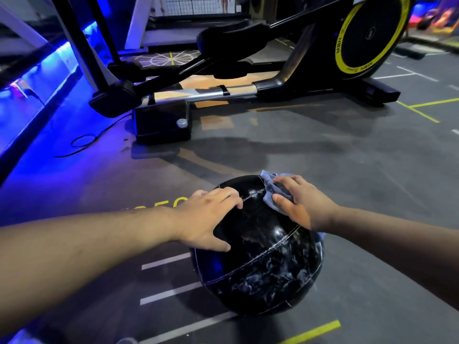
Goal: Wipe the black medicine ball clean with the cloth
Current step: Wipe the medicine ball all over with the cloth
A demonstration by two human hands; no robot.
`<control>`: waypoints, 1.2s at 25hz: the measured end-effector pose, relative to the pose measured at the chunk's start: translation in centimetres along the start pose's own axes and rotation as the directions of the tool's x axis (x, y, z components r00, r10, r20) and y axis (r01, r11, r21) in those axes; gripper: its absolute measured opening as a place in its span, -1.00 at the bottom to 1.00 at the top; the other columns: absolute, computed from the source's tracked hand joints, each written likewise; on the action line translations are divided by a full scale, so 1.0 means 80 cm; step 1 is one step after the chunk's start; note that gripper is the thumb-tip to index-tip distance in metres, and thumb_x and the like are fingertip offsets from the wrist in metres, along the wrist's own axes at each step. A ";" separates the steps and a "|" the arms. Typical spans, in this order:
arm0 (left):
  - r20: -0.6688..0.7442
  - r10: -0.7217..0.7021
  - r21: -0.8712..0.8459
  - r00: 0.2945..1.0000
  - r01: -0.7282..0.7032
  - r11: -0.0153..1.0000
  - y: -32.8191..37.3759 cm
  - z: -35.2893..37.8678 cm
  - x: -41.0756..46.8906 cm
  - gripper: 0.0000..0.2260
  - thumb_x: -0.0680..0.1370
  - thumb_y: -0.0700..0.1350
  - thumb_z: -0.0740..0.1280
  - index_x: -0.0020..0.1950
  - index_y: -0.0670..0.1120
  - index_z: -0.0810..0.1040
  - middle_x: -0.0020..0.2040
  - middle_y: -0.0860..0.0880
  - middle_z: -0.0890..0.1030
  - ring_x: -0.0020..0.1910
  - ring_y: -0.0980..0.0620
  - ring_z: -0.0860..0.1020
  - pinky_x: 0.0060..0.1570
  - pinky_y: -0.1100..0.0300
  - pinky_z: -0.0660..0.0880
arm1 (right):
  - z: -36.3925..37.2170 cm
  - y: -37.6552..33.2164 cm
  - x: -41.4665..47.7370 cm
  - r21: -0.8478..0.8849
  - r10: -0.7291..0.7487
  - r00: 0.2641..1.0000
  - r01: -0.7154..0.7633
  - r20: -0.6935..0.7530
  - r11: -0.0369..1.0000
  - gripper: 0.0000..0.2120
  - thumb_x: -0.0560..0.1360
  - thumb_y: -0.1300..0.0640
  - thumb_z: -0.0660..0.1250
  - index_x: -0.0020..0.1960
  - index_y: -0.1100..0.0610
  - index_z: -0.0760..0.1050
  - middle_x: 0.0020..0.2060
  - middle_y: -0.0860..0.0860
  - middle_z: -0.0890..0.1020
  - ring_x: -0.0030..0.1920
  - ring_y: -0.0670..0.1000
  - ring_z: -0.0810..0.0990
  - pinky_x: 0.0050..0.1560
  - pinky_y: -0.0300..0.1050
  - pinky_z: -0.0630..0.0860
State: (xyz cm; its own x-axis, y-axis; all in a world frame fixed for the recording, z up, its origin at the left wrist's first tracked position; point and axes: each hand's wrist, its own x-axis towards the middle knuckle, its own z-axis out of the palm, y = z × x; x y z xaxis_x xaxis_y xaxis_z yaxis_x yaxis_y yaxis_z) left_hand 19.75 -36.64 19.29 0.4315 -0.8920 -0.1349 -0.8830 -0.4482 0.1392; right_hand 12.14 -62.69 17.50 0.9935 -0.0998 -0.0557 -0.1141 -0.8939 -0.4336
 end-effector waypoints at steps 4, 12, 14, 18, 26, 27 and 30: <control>0.021 -0.011 -0.006 1.000 0.012 1.000 -0.008 0.001 -0.005 -0.29 0.31 0.30 0.42 0.33 0.11 0.22 0.37 0.14 0.23 0.30 0.09 0.35 0.27 -0.05 0.35 | 0.008 -0.010 0.003 0.026 0.016 1.000 -0.016 -0.007 1.000 -0.53 0.57 -0.17 0.18 0.44 -0.10 0.28 0.43 0.06 0.35 0.39 0.19 0.37 0.41 0.08 0.31; 0.013 -0.009 0.001 1.000 0.009 1.000 -0.003 -0.001 -0.004 -0.30 0.31 0.27 0.44 0.32 0.10 0.23 0.34 0.15 0.24 0.27 0.09 0.37 0.25 0.01 0.34 | 0.008 -0.015 -0.001 0.028 -0.004 0.998 0.006 -0.061 1.000 -0.54 0.58 -0.10 0.20 0.44 -0.01 0.32 0.42 0.08 0.39 0.44 0.13 0.32 0.46 0.07 0.25; 0.024 -0.015 0.003 1.000 0.015 1.000 -0.005 -0.002 -0.003 -0.30 0.31 0.29 0.44 0.32 0.10 0.22 0.34 0.15 0.24 0.26 0.09 0.37 0.25 0.03 0.33 | 0.009 -0.021 0.001 0.037 0.026 0.996 -0.022 -0.089 0.999 -0.56 0.59 -0.08 0.22 0.44 0.00 0.34 0.41 0.07 0.40 0.41 0.13 0.35 0.44 0.04 0.26; 0.008 0.022 0.013 1.000 -0.022 1.000 -0.017 -0.005 -0.003 -0.34 0.31 0.34 0.37 0.28 0.11 0.23 0.30 0.16 0.26 0.22 0.10 0.37 0.18 0.04 0.35 | 0.012 -0.035 0.001 0.039 0.061 0.986 -0.056 -0.152 0.998 -0.53 0.55 -0.12 0.21 0.42 0.00 0.38 0.37 0.05 0.46 0.35 0.15 0.43 0.38 0.00 0.34; -0.104 0.092 0.036 0.990 -0.089 0.995 -0.017 -0.007 0.011 -0.52 0.34 0.36 0.31 0.10 0.11 0.32 0.11 0.19 0.37 0.02 0.15 0.37 0.12 -0.02 0.39 | 0.033 -0.036 -0.017 0.164 0.140 0.924 -0.086 -0.356 0.983 -0.61 0.53 -0.04 0.32 0.36 -0.04 0.46 0.31 -0.07 0.53 0.32 0.04 0.45 0.32 -0.10 0.34; -0.113 0.094 0.020 0.989 -0.092 0.996 -0.017 -0.002 0.010 -0.48 0.33 0.37 0.32 0.13 0.11 0.32 0.13 0.18 0.37 0.03 0.15 0.36 0.14 0.00 0.38 | 0.035 -0.036 -0.019 0.168 0.150 0.922 -0.095 -0.356 0.981 -0.61 0.53 -0.04 0.31 0.35 -0.07 0.46 0.31 -0.09 0.53 0.32 0.03 0.45 0.31 -0.08 0.36; -0.114 0.080 -0.041 0.990 -0.086 0.995 -0.026 0.007 0.001 -0.30 0.31 0.39 0.35 0.32 0.11 0.26 0.28 0.18 0.30 0.19 0.13 0.34 0.22 0.04 0.34 | 0.043 -0.052 -0.016 0.169 0.177 0.909 -0.121 -0.377 0.978 -0.62 0.54 -0.03 0.29 0.34 -0.05 0.48 0.30 -0.08 0.55 0.31 0.04 0.46 0.31 -0.06 0.39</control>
State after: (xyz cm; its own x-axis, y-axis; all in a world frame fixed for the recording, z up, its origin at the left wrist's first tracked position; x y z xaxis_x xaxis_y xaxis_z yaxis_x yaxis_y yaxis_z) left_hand 21.55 -35.78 18.46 0.3772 -0.9261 -0.0105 -0.9084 -0.3722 0.1905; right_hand 11.31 -57.38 16.29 0.8854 -0.4140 0.2113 -0.2326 -0.7882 -0.5698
